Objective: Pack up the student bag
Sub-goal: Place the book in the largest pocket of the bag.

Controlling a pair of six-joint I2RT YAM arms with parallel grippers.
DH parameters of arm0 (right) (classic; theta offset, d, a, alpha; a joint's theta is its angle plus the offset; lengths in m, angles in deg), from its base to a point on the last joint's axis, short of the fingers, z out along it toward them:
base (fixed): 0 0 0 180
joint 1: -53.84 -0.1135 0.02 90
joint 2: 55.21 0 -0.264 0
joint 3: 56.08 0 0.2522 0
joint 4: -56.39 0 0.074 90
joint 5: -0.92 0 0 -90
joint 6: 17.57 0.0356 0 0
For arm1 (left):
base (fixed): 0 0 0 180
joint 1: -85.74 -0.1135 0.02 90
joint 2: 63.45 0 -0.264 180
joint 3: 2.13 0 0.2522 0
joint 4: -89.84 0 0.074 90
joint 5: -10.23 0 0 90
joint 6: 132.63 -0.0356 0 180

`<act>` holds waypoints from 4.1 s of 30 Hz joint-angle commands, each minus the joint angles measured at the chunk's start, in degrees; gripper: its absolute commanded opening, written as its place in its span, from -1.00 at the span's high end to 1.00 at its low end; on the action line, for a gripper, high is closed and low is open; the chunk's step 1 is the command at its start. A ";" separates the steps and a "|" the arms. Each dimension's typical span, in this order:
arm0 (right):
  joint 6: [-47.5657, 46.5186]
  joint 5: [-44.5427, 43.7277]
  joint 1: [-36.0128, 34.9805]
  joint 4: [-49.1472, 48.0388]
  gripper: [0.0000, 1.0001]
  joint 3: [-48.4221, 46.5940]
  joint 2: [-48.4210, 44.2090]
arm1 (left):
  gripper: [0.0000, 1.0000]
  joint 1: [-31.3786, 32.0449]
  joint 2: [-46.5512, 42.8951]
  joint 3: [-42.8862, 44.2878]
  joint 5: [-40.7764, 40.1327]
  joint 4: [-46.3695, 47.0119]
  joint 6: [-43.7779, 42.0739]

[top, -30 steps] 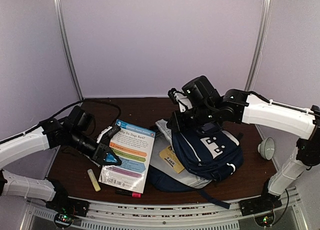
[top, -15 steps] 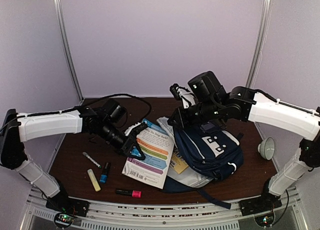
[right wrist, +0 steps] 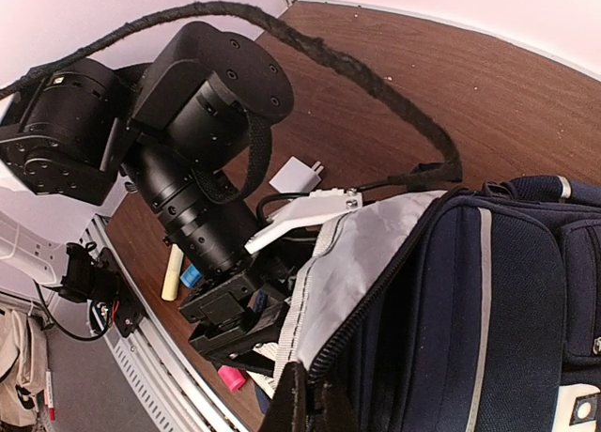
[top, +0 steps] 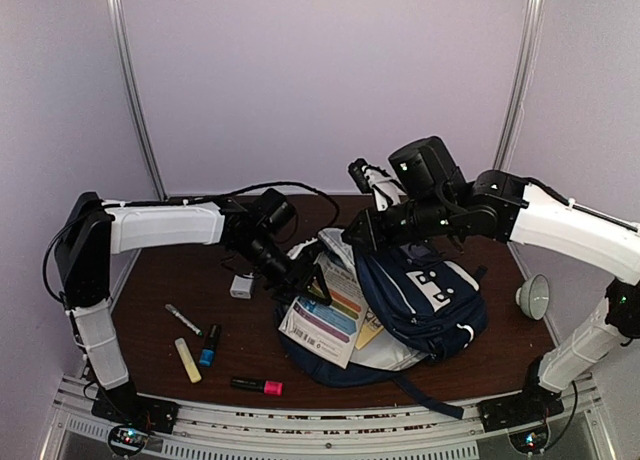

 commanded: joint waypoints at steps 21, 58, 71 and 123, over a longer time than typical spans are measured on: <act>0.50 -2.80 0.09 -12.64 1.00 1.28 0.39 | -0.22 6.56 -22.24 -14.03 -18.62 -14.38 2.08; 1.62 -1.39 0.08 -14.51 1.00 7.24 -2.02 | 1.00 9.56 -7.29 -9.36 -19.02 -0.88 8.02; 1.64 -3.12 0.12 -14.16 1.00 9.79 -5.00 | 1.00 10.95 -7.31 0.15 -37.18 -8.90 3.12; -0.53 -8.30 0.39 -20.78 1.00 16.88 -12.76 | -0.96 7.37 -34.41 -17.85 -76.87 -2.87 0.31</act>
